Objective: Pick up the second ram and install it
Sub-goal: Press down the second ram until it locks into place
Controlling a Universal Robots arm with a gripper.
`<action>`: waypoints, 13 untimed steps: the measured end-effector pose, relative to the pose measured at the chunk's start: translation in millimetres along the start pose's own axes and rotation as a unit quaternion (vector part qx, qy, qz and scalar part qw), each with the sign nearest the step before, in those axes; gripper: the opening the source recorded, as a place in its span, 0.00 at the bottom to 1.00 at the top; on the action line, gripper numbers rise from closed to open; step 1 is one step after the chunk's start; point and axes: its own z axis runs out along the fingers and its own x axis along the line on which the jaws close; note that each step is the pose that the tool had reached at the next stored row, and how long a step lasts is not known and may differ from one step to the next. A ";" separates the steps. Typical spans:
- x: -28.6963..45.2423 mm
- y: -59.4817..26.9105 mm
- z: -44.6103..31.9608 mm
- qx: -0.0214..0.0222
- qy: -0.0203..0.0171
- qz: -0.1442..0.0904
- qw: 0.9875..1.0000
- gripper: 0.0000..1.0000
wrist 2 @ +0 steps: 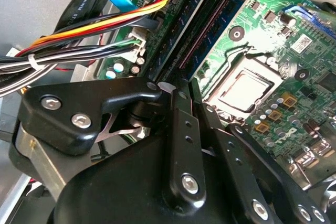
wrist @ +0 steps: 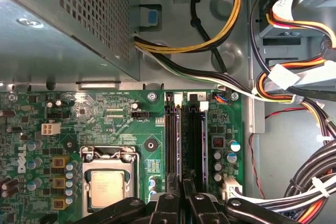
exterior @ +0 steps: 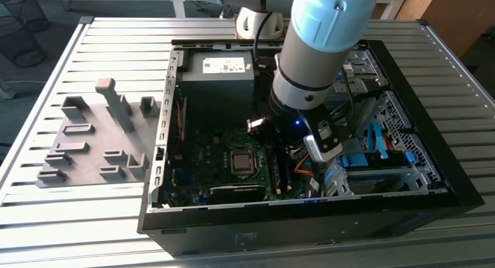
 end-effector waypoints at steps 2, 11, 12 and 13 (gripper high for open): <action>0.0 0.0 0.1 0.000 0.000 0.000 1.000 0.14; 0.0 0.1 0.5 0.000 0.000 0.000 1.000 0.15; 0.0 0.0 0.4 0.000 0.000 0.000 1.000 0.21; 0.0 0.0 0.4 0.000 0.000 0.000 1.000 0.21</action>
